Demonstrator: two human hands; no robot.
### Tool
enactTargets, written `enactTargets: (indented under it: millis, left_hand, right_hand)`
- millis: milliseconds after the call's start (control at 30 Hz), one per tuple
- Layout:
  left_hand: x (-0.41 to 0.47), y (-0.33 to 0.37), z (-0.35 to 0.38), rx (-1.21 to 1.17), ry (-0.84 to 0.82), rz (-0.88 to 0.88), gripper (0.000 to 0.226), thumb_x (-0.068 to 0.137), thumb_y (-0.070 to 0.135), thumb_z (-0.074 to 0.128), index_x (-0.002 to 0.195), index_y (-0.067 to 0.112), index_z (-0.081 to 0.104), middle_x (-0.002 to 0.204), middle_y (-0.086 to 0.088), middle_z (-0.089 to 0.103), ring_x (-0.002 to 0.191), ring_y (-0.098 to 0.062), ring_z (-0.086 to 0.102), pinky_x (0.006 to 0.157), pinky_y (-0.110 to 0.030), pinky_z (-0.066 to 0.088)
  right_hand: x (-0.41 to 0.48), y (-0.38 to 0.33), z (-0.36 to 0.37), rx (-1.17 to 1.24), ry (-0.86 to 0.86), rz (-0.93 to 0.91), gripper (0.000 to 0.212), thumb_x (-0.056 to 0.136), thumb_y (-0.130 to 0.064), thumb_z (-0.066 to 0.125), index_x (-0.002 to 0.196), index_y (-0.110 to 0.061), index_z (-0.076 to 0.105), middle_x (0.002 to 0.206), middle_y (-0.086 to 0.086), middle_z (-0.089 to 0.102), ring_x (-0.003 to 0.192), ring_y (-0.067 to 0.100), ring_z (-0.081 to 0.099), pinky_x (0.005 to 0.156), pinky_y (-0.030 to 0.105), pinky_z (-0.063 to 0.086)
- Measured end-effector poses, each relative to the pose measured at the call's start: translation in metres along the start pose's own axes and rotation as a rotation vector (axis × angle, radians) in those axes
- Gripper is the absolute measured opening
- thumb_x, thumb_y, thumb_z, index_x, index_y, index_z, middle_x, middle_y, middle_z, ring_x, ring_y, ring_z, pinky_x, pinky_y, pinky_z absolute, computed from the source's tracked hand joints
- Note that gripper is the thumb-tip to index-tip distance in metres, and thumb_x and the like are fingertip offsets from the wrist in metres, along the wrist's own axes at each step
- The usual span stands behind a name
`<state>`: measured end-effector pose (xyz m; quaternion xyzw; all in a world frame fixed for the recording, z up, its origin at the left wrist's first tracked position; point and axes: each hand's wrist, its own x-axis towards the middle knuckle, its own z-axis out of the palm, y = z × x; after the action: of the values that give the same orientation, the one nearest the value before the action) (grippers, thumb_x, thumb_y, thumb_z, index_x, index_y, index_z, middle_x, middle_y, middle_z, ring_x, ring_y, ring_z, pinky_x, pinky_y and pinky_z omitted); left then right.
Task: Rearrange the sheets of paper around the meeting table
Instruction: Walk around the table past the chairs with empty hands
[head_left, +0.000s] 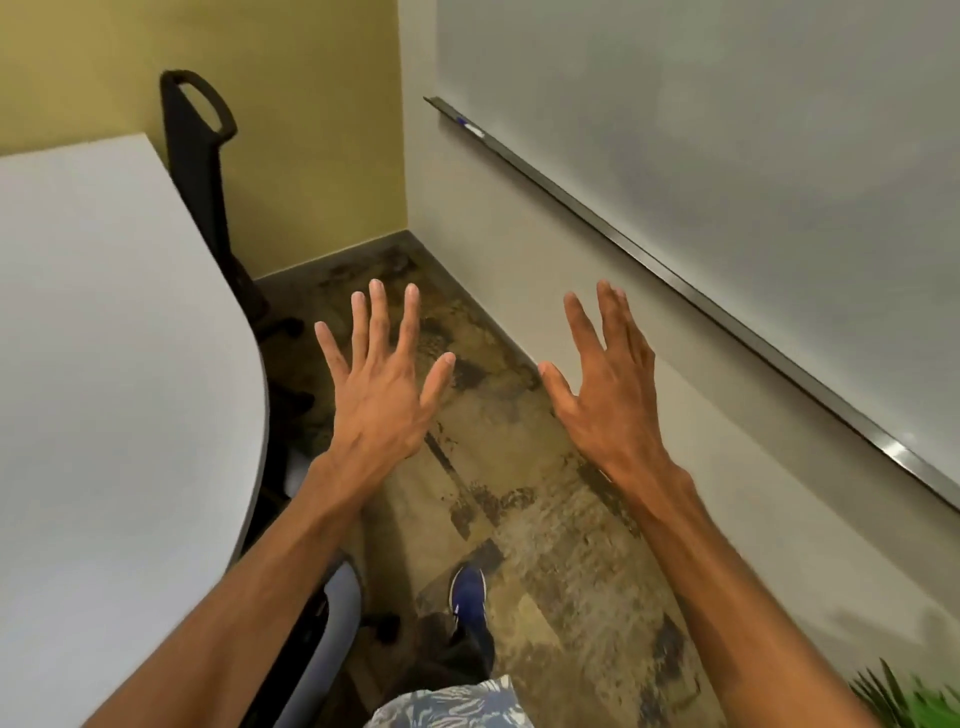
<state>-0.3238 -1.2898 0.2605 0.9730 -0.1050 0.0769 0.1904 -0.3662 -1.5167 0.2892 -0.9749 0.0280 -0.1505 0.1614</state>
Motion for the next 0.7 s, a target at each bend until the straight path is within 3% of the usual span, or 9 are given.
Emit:
enactTargets:
  millis: [367, 567, 700]
  left_hand:
    - [0.128, -0.047, 0.007, -0.019, 0.076, -0.212, 0.079, 0.101, 0.064, 0.023, 0.157, 0.028, -0.02, 0.166, 0.0, -0.024, 0.152, -0.018, -0.024, 0.118, -0.064, -0.012]
    - [0.171, -0.089, -0.004, 0.077, 0.161, -0.399, 0.081, 0.1, 0.066, 0.02, 0.157, 0.025, -0.02, 0.165, -0.001, -0.029, 0.151, -0.017, -0.027, 0.116, -0.054, -0.026]
    - [0.199, -0.121, -0.011, 0.011, 0.232, -0.48, 0.081, 0.099, 0.067, 0.024, 0.156, 0.032, -0.02, 0.165, 0.004, -0.027, 0.151, -0.014, -0.026, 0.123, -0.048, -0.014]
  right_hand:
    - [0.188, -0.017, 0.064, 0.123, -0.047, -0.244, 0.074, 0.096, -0.039, 0.062, 0.159, -0.023, 0.026, 0.169, 0.009, 0.012, 0.157, 0.025, 0.007, 0.119, 0.038, 0.011]
    - [0.267, -0.069, 0.108, 0.184, -0.092, -0.435, 0.075, 0.095, -0.039, 0.062, 0.158, -0.024, 0.026, 0.169, 0.009, 0.014, 0.156, 0.023, 0.008, 0.118, 0.036, 0.012]
    - [0.321, -0.108, 0.139, 0.26, -0.146, -0.559, 0.076, 0.094, -0.038, 0.063, 0.158, -0.024, 0.025, 0.169, 0.006, 0.012, 0.156, 0.023, 0.009, 0.116, 0.04, 0.016]
